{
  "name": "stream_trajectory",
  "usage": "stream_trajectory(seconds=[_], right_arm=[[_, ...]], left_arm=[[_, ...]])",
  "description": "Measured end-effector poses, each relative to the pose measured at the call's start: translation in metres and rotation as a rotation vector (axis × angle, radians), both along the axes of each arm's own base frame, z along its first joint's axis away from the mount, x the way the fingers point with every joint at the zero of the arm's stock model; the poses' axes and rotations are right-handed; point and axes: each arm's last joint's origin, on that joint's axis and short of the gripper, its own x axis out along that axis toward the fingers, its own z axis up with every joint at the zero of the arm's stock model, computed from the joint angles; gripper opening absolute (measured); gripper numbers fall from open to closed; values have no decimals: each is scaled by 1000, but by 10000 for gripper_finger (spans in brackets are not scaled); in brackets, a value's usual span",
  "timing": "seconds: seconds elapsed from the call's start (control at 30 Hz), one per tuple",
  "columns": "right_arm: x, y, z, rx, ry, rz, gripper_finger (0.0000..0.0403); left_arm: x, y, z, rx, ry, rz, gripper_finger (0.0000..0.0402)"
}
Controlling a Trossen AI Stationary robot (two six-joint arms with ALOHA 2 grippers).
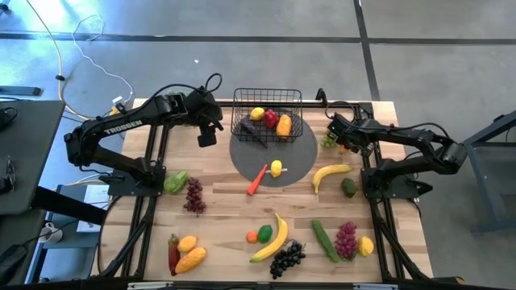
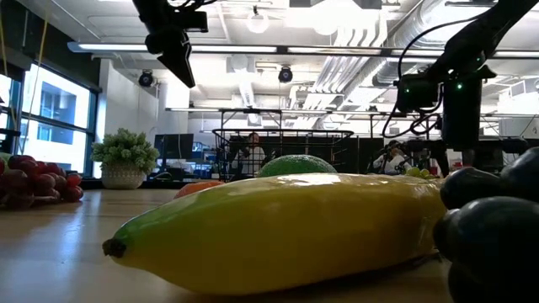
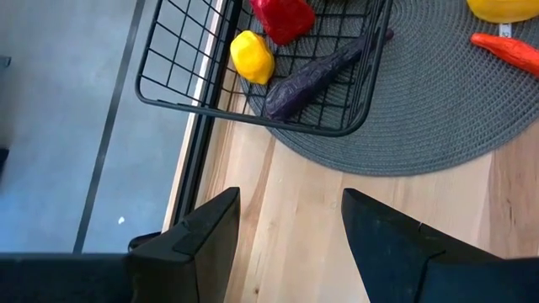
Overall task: Build produce basket
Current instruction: Put the mango into the wire basket
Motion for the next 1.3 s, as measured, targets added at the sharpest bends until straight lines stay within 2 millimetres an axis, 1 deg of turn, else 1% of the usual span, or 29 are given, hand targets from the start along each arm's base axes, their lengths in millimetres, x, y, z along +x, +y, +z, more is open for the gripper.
stream_trajectory(seconds=[0.1,0.17,0.37,0.53,0.77,0.9,1.03,1.2,1.3], right_arm=[[0,2,2,7,-11,11,120],[0,6,7,31,-18,28,120],[5,14,33,20,-17,80,120],[17,16,61,-57,-73,143,120],[44,19,115,-234,-169,291,120],[53,19,142,-331,-206,363,120],[64,16,161,-447,-275,456,120],[81,7,183,-657,-432,549,120],[91,3,191,-748,-492,606,120]], left_arm=[[0,0,0,1,1,2,197],[0,0,0,1,1,2,197],[0,0,0,2,2,0,197],[0,0,0,16,13,3,197],[0,1,0,19,11,15,197],[-1,1,0,11,-11,75,201],[-4,5,0,7,-35,163,214],[-11,15,0,-32,-91,302,231],[-16,20,0,-69,-118,345,234]])
